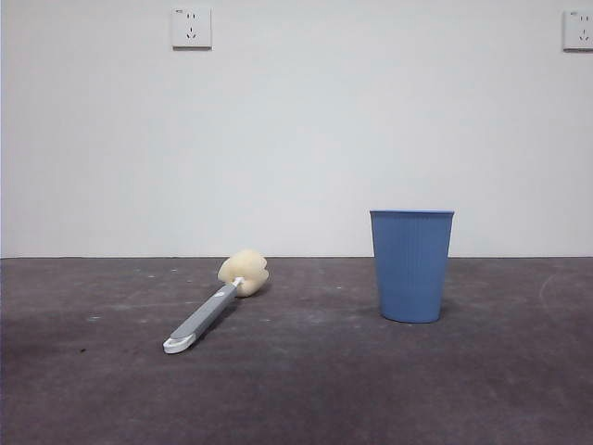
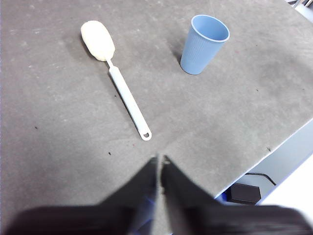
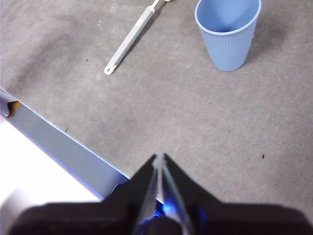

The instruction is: Pick up the cup brush,pick up the cup,insert the brush into the cup,clean the cup,put the cup brush back,put the cup back to the fixed position on the table

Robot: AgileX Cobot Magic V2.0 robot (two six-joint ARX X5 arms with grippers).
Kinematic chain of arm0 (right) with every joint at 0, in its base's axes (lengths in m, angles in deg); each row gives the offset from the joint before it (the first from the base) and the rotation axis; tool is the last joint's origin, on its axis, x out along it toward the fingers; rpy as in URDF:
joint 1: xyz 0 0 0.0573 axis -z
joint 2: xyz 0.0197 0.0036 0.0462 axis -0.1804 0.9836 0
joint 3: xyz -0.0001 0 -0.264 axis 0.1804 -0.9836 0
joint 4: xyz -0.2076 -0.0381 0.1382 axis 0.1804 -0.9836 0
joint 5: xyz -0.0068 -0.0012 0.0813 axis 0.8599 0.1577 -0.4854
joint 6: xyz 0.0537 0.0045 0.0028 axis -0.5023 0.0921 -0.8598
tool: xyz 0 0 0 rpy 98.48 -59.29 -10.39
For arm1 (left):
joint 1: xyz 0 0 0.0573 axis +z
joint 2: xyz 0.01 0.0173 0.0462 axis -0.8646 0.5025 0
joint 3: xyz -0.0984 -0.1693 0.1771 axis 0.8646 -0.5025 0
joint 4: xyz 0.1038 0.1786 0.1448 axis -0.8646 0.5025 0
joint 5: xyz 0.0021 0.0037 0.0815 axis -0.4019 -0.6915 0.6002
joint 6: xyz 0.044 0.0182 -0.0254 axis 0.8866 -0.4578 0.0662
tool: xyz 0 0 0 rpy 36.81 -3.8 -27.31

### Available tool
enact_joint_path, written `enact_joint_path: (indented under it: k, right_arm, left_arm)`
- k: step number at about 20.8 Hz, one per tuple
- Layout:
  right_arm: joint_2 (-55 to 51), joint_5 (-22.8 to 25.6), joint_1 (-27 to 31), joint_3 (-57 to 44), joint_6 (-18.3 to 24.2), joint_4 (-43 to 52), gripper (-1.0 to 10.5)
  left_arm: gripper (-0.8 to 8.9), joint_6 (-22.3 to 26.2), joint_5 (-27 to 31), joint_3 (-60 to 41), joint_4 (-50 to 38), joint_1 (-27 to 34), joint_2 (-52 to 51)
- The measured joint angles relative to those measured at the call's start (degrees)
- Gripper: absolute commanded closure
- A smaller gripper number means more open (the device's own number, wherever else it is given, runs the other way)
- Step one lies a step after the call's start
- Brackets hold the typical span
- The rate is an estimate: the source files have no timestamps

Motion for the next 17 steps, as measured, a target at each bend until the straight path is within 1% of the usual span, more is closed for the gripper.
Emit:
enact_joint_path:
  k: [1, 2, 3, 5, 9, 12, 14, 17]
  right_arm:
    - [0.0, 0.0, 0.0, 0.0, -0.02, 0.0, 5.7]
    - [0.0, 0.0, 0.0, 0.0, -0.22, 0.0, 4.3]
    - [0.0, 0.0, 0.0, 0.0, -0.66, 0.0, 3.6]
    - [0.0, 0.0, 0.0, 0.0, -1.77, 0.0, 3.5]
    - [0.0, -0.02, 0.0, 0.02, -2.58, 0.0, 3.5]
    - [0.0, -0.02, 0.0, 0.02, -3.21, 0.0, 3.5]
    - [0.0, -0.02, 0.0, 0.02, -3.26, 0.0, 3.5]
    - [0.0, -0.04, 0.0, 0.02, -3.45, 0.0, 3.5]
  left_arm:
    - [3.66, 0.0, 0.0, 0.02, 0.02, 0.0, 0.15]
    - [3.34, 0.0, 0.0, 0.02, 0.07, 0.0, 0.2]
    - [3.36, 0.0, 0.0, 0.02, 0.11, 0.0, 0.26]
    - [3.36, 0.0, 0.0, 0.02, 0.13, 0.0, 0.46]
    - [3.36, -0.02, 0.0, 0.04, 0.13, -0.07, 2.8]
    - [3.36, -0.7, 0.44, 0.04, -2.12, -2.45, 6.64]
    - [3.36, -1.84, 3.5, 0.11, -6.01, -5.55, 10.23]
    - [3.37, -5.97, 10.78, 0.22, -12.44, -12.81, 17.86]
